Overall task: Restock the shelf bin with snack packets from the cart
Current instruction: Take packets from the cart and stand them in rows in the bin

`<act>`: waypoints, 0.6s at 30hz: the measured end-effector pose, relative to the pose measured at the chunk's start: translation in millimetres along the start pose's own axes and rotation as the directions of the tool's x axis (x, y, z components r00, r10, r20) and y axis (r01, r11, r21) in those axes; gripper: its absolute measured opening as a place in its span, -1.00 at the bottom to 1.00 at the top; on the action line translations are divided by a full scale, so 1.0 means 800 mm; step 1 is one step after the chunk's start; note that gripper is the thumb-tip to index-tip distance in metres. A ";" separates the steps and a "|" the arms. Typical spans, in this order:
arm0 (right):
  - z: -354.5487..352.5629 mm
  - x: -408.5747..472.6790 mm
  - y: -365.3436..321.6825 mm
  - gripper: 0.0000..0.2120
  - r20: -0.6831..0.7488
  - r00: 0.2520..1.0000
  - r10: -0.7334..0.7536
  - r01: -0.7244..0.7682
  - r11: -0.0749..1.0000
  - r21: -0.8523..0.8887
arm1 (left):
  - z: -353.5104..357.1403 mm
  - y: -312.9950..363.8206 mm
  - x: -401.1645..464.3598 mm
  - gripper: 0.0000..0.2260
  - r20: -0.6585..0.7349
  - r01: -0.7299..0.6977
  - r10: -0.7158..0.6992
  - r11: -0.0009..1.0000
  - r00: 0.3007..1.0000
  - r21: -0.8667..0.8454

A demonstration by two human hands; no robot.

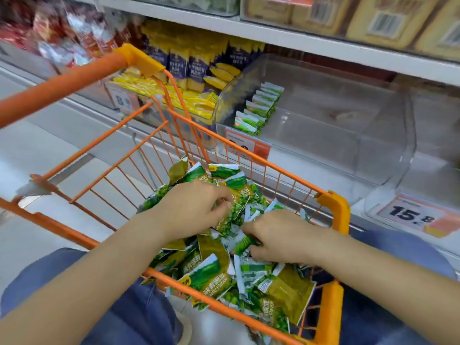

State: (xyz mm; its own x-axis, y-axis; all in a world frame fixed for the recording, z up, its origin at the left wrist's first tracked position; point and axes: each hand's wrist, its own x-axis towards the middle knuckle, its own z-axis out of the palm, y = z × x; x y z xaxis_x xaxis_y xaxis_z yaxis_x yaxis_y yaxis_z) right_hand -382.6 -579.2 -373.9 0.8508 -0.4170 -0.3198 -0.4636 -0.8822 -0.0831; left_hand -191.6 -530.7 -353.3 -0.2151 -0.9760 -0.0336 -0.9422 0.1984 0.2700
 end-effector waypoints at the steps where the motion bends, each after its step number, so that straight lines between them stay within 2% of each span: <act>1: -0.004 -0.001 0.002 -0.78 -0.052 0.998 0.018 -0.015 0.999 0.052 | -0.001 -0.002 -0.001 -0.77 -0.015 0.027 -0.028 0.999 1.000 -0.032; 3: -0.014 -0.005 0.009 -0.82 -0.162 0.982 0.096 -0.058 0.973 0.225 | -0.005 -0.008 -0.002 -0.80 -0.041 0.104 -0.118 0.963 0.992 -0.250; 4: -0.020 -0.007 0.014 -0.80 -0.209 0.965 0.156 -0.077 0.937 0.341 | -0.011 -0.009 -0.003 -0.81 -0.045 0.132 -0.165 0.900 0.985 -0.416; 5: -0.029 -0.009 0.018 -0.77 -0.248 0.943 0.222 -0.080 0.873 0.481 | -0.019 -0.008 -0.004 -0.80 -0.033 0.144 -0.198 0.807 0.980 -0.573; 7: -0.049 -0.011 0.025 -0.81 -0.301 0.893 0.335 0.013 0.649 0.761 | -0.037 -0.003 -0.003 -0.70 0.059 0.180 -0.216 0.602 0.975 -0.778; 8: -0.057 -0.010 0.028 -0.78 -0.317 0.870 0.378 0.087 0.515 0.853 | -0.045 0.000 -0.001 -0.65 0.108 0.205 -0.207 0.536 0.972 -0.819; 9: -0.063 -0.008 0.029 -0.78 -0.319 0.852 0.415 0.144 0.401 0.905 | -0.050 0.002 0.002 -0.60 0.133 0.214 -0.191 0.510 0.972 -0.833; 10: -0.069 -0.005 0.028 -0.78 -0.311 0.843 0.440 0.178 0.319 0.931 | -0.055 0.005 0.006 -0.57 0.131 0.199 -0.166 0.514 0.977 -0.834; 12: -0.077 0.001 0.026 -0.74 -0.289 0.839 0.462 0.214 0.208 0.954 | -0.059 0.008 0.017 -0.64 0.067 0.125 -0.125 0.544 0.990 -0.830; 14: -0.085 0.007 0.027 -0.68 -0.287 0.810 0.512 0.237 0.164 0.958 | -0.062 0.007 0.032 -0.78 0.012 0.075 -0.125 0.509 0.992 -0.857; 16: -0.092 0.012 0.032 -0.60 -0.306 0.764 0.568 0.241 0.189 0.952 | -0.066 -0.001 0.050 -0.86 0.011 0.074 -0.124 0.515 0.992 -0.854; 18: -0.097 0.019 0.038 -0.70 -0.361 0.725 0.587 0.214 0.306 0.928 | -0.061 -0.012 0.069 -0.72 0.013 0.083 -0.130 0.555 0.991 -0.828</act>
State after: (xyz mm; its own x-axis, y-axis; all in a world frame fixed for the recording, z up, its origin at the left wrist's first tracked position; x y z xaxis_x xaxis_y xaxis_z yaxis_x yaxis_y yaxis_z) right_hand -364.9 -629.3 -307.8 0.4342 -0.8988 0.0600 -0.1898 -0.1564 -0.9693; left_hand -182.0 -591.0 -310.8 -0.0942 -0.9923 -0.0806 -0.3280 -0.0455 0.9436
